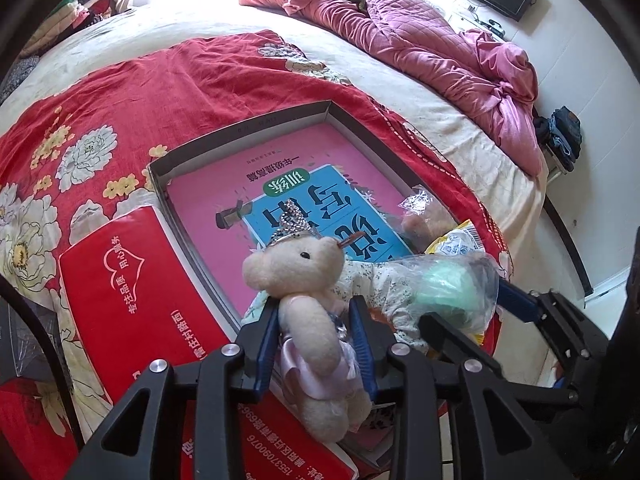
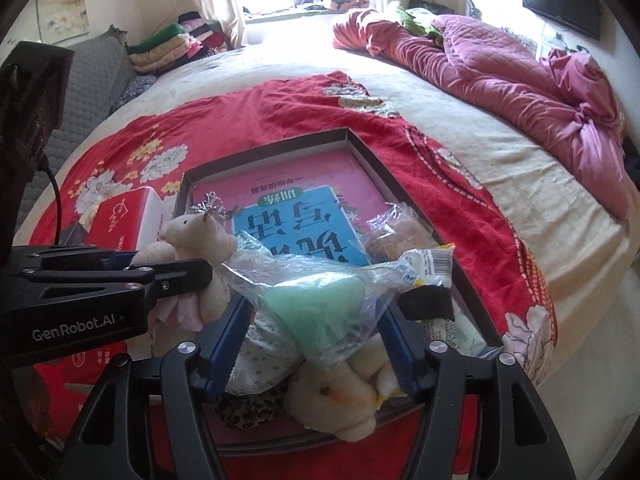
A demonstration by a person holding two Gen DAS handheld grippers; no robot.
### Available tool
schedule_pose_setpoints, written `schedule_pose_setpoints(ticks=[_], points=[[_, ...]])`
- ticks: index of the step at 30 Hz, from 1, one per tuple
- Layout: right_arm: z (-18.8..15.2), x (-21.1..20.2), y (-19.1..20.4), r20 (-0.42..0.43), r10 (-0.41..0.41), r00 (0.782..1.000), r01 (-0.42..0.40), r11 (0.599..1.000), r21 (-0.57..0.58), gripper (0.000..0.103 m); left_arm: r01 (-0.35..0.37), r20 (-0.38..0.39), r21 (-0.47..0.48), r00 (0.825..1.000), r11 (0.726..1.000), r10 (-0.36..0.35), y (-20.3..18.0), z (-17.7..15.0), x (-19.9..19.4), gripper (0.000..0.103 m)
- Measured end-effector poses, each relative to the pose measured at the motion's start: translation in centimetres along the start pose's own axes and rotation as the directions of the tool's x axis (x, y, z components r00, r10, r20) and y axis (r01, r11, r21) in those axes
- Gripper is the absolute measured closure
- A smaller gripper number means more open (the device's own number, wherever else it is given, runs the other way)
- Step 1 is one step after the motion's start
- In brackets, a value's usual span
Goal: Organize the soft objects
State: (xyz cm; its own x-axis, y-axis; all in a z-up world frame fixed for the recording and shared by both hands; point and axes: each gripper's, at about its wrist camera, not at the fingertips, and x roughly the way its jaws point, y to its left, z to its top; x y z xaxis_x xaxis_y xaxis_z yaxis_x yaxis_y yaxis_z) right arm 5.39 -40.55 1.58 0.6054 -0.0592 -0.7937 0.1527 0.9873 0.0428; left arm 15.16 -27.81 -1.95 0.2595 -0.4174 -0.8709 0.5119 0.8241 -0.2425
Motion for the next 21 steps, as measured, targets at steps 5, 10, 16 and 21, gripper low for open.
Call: schedule_pose_setpoints(ticks=[5, 10, 16, 21], points=[[0.3, -1.8, -1.1, 0.019, -0.003, 1.0, 0.003, 1.0, 0.023, 0.033, 0.011, -0.004, 0.02, 1.0, 1.0, -0.011, -0.6, -0.1, 0.0, 0.051], [0.7, -3.9, -2.7, 0.07, -0.018, 0.997, 0.012, 0.997, 0.081, 0.031, 0.018, -0.003, 0.031, 1.0, 0.999, -0.018, -1.1, -0.2, 0.0, 0.043], [0.8, -4.4, -2.6, 0.079, -0.01, 0.997, 0.003, 0.997, 0.081, 0.029, 0.021, 0.034, 0.028, 0.999, 0.999, -0.022, -1.1, -0.4, -1.2, 0.025], [0.9, -5.1, -2.5, 0.092, -0.02, 0.996, 0.012, 0.996, 0.087, 0.029, 0.02, 0.053, 0.025, 0.998, 0.999, -0.021, -0.9, -0.5, -2.3, 0.023]])
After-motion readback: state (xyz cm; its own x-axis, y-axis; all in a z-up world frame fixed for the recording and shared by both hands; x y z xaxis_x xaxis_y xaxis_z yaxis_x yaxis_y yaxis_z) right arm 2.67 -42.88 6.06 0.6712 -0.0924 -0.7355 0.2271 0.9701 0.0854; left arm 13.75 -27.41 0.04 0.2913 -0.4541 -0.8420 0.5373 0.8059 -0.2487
